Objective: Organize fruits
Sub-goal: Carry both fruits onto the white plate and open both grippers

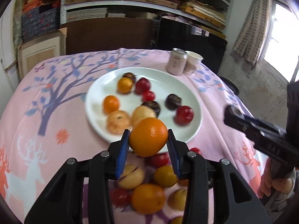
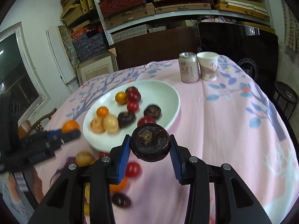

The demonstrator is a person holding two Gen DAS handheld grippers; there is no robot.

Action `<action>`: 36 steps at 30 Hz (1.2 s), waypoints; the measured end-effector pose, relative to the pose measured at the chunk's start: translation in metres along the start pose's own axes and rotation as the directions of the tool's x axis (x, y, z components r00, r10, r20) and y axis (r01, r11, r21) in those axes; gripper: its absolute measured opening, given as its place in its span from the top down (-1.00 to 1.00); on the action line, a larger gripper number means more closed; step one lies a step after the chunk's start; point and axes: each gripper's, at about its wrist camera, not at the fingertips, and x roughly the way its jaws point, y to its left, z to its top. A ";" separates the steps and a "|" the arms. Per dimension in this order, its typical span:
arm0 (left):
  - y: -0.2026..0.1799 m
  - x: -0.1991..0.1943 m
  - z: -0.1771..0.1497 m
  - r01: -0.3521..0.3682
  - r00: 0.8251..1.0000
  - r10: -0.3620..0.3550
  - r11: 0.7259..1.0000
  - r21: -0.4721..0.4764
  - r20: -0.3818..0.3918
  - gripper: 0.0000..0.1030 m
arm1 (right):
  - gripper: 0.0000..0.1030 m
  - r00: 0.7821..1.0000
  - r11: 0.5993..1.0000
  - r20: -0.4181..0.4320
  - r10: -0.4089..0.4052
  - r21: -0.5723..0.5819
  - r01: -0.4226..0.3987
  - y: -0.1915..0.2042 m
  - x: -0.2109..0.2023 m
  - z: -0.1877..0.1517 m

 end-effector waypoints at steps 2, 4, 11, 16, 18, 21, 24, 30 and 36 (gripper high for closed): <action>-0.011 0.015 0.005 0.021 1.000 -0.021 1.000 0.015 -0.017 0.24 | 0.20 1.000 1.000 -0.004 0.015 0.004 -0.015 0.005 0.013 0.015; -0.015 0.029 0.007 0.034 0.999 -0.034 0.999 0.019 -0.035 0.24 | 0.20 0.999 0.999 -0.015 0.042 0.003 -0.042 0.012 0.030 0.026; -0.006 0.067 0.000 0.047 0.994 -0.045 0.999 0.018 -0.103 0.11 | -0.16 0.995 0.997 -0.052 0.080 0.026 -0.079 0.019 0.074 0.024; 0.002 0.059 0.001 0.050 0.996 -0.051 0.999 -0.011 -0.071 -0.34 | -0.28 0.998 0.990 0.015 0.068 0.125 -0.069 -0.007 0.058 0.022; 0.003 0.052 0.001 0.044 0.997 -0.044 0.999 -0.010 -0.056 -0.37 | -0.35 0.998 0.987 0.026 0.062 0.148 -0.065 -0.014 0.052 0.020; 0.005 0.038 -0.001 0.037 0.999 -0.037 0.999 -0.009 -0.032 -0.38 | -0.35 0.998 0.987 0.039 0.040 0.155 -0.046 -0.020 0.042 0.015; 0.014 0.019 -0.005 0.012 1.000 -0.012 1.000 -0.025 0.000 -0.48 | -0.38 0.998 0.986 0.052 0.029 0.160 -0.037 -0.021 0.032 0.004; 0.041 -0.006 -0.029 0.006 1.000 -0.006 0.993 -0.117 0.001 -0.59 | -0.48 0.999 0.990 0.027 -0.030 0.136 0.026 -0.018 0.009 -0.036; 0.058 -0.035 -0.061 -0.037 0.999 0.039 0.984 -0.172 0.008 -0.76 | -0.73 0.997 0.989 0.040 -0.073 0.130 0.067 -0.014 -0.012 -0.065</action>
